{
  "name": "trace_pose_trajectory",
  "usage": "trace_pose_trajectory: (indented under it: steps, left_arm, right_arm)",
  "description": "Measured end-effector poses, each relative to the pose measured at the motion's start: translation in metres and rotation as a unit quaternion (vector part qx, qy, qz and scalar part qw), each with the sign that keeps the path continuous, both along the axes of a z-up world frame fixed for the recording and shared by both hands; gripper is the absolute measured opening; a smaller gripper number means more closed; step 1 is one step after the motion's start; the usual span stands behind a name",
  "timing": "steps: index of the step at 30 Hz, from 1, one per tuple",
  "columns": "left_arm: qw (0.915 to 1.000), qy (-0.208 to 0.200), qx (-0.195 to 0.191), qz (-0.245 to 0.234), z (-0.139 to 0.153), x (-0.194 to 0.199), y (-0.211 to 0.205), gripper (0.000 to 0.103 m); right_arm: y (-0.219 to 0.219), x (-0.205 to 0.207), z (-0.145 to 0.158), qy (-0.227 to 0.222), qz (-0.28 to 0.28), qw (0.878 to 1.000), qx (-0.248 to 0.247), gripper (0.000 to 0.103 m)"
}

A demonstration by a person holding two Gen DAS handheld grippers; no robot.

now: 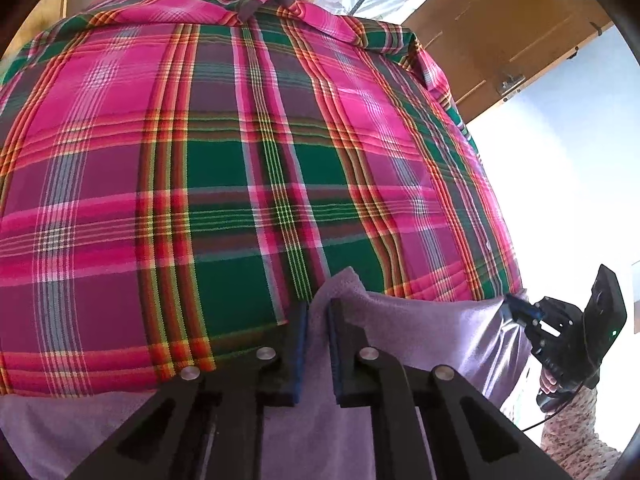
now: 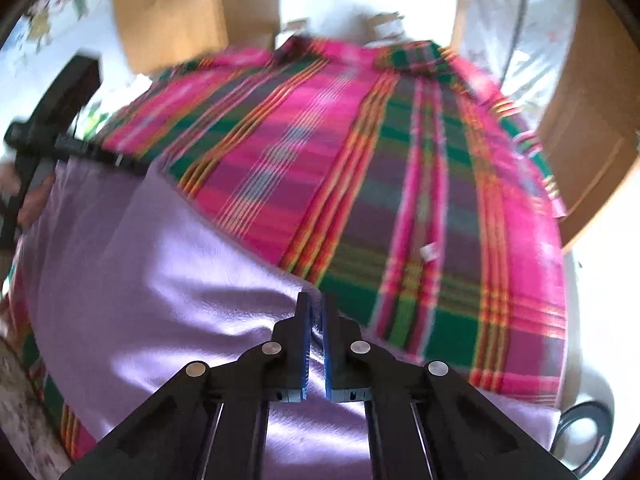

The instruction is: Fold clothes

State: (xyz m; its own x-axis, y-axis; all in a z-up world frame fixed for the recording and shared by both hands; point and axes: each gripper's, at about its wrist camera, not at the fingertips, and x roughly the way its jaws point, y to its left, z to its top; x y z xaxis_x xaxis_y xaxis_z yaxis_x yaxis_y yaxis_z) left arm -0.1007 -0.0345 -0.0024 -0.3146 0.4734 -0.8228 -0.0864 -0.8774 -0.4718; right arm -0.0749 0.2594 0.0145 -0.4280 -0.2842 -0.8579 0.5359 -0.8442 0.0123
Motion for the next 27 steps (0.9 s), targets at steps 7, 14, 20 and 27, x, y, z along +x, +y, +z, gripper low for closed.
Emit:
trace_pose_trajectory:
  steps: [7,14,20,27]
  left_arm:
    - [0.9999,-0.002,0.005,0.011,-0.002,-0.002,-0.002,0.01]
    - [0.9998,-0.005,0.01,0.016,-0.002,-0.001,-0.005,0.01]
    - [0.9996,-0.009,0.011,0.023,0.002,0.003,-0.004,0.011]
    - [0.9993,0.01,0.009,0.036,0.016,0.019,-0.005,0.014]
  right_arm:
    - [0.003,-0.008,-0.001,0.015,-0.027,1.0,-0.008,0.006]
    - [0.032,-0.004,0.014,0.025,-0.083,0.995,-0.052,0.019]
    - [0.084,0.024,0.015,0.038,-0.2,0.977,-0.067,0.02]
    - [0.152,0.077,0.006,0.048,-0.35,0.932,-0.084,0.028]
